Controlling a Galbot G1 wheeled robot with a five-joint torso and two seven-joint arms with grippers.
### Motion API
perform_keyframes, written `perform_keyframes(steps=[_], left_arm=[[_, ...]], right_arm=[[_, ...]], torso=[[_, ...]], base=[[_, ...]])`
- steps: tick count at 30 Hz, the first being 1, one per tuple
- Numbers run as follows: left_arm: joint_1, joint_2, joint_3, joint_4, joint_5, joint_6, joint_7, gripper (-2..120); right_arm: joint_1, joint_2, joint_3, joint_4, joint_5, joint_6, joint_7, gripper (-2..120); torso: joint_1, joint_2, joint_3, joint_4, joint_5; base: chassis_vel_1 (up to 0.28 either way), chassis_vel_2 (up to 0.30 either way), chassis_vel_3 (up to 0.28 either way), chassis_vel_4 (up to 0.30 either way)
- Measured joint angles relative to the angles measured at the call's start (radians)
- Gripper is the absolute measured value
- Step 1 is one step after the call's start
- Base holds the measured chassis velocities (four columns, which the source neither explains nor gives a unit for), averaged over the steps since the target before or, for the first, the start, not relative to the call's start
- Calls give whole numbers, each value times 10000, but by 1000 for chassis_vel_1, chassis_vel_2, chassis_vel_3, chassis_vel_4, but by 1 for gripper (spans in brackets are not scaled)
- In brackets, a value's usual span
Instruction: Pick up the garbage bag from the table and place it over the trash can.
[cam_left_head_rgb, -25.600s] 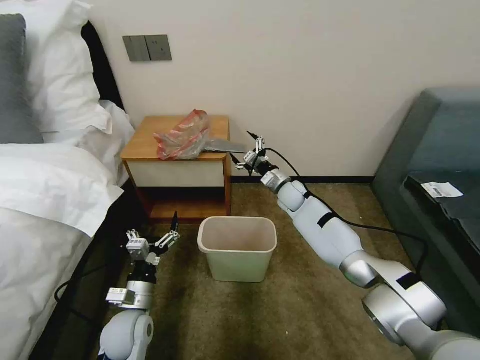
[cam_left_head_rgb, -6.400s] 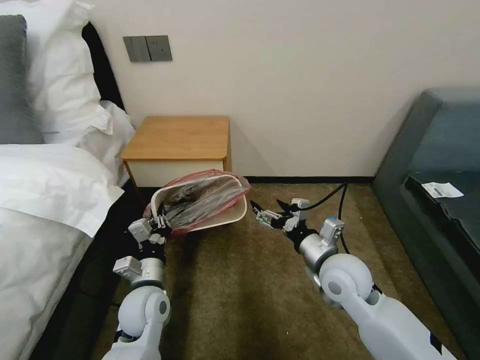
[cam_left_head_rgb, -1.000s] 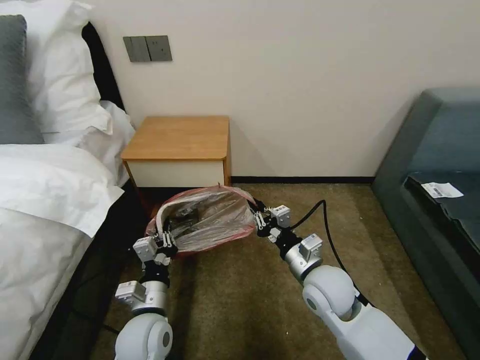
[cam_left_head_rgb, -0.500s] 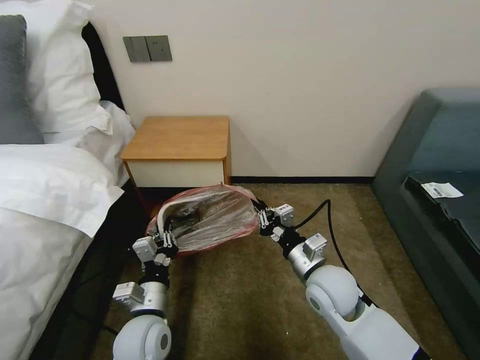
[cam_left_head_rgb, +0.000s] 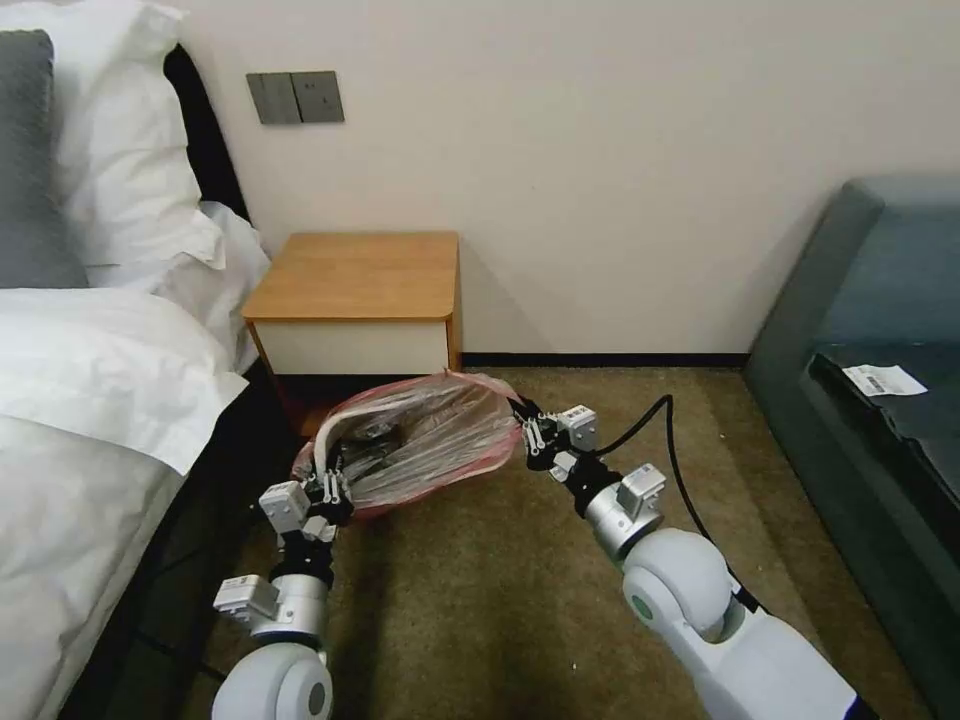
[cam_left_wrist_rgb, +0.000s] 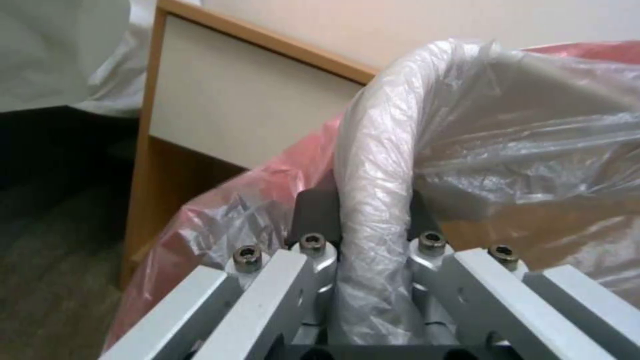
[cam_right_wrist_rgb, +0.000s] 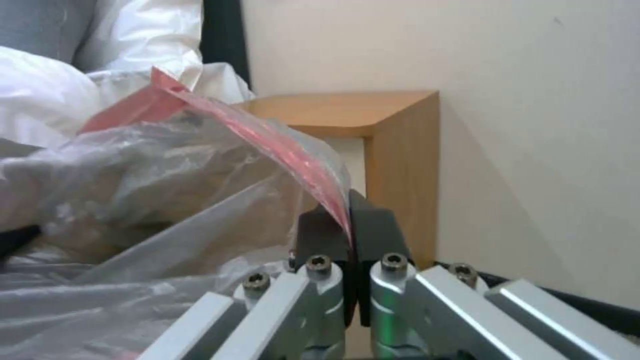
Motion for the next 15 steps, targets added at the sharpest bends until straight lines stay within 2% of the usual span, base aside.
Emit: perform_keyframes(steps=[15], left_arm=[[-593,-126,-143,817,281,-36,-121,9]], right_arm=[[-409,92,0,662,256,-170,155,0]], torso=[[0,0,0,0,-1]], base=[[0,0,0,0]])
